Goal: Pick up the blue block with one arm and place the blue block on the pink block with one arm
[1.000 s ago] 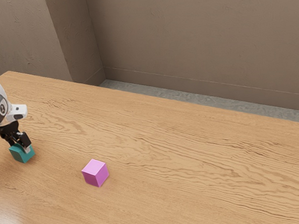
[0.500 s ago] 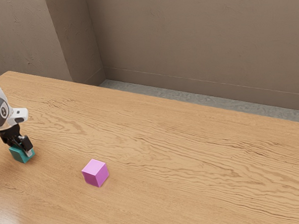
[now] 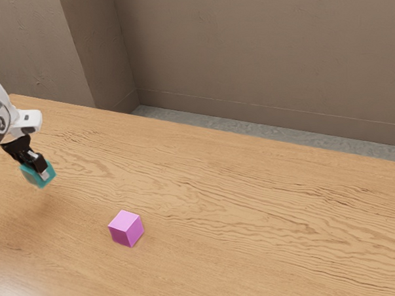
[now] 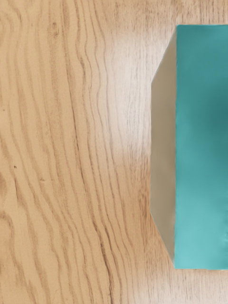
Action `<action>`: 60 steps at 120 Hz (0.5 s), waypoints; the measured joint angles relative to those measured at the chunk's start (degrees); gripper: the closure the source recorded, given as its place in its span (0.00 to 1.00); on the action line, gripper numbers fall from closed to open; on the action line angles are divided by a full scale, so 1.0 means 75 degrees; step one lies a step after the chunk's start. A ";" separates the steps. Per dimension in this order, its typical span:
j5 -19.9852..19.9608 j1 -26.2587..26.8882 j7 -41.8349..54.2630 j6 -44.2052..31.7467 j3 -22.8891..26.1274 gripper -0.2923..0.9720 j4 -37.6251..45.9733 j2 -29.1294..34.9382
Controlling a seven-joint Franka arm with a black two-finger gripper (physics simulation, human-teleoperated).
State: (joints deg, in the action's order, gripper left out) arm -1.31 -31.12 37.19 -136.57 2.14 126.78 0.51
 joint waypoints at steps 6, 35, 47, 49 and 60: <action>0.0001 0.0065 -0.0169 0.0009 0.0327 0.49 0.0202 0.0347; 0.0023 0.1827 -0.1119 0.0039 0.0623 0.49 0.0877 0.1016; 0.0027 0.2059 -0.1501 0.0046 0.0628 0.49 0.1008 0.1046; 0.0027 0.2155 -0.1572 0.0047 0.0626 0.49 0.1029 0.1048; 0.0043 0.2719 -0.2038 0.0052 0.0624 0.49 0.1096 0.1041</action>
State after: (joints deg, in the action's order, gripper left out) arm -0.99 -10.73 21.91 -136.18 6.82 135.00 8.32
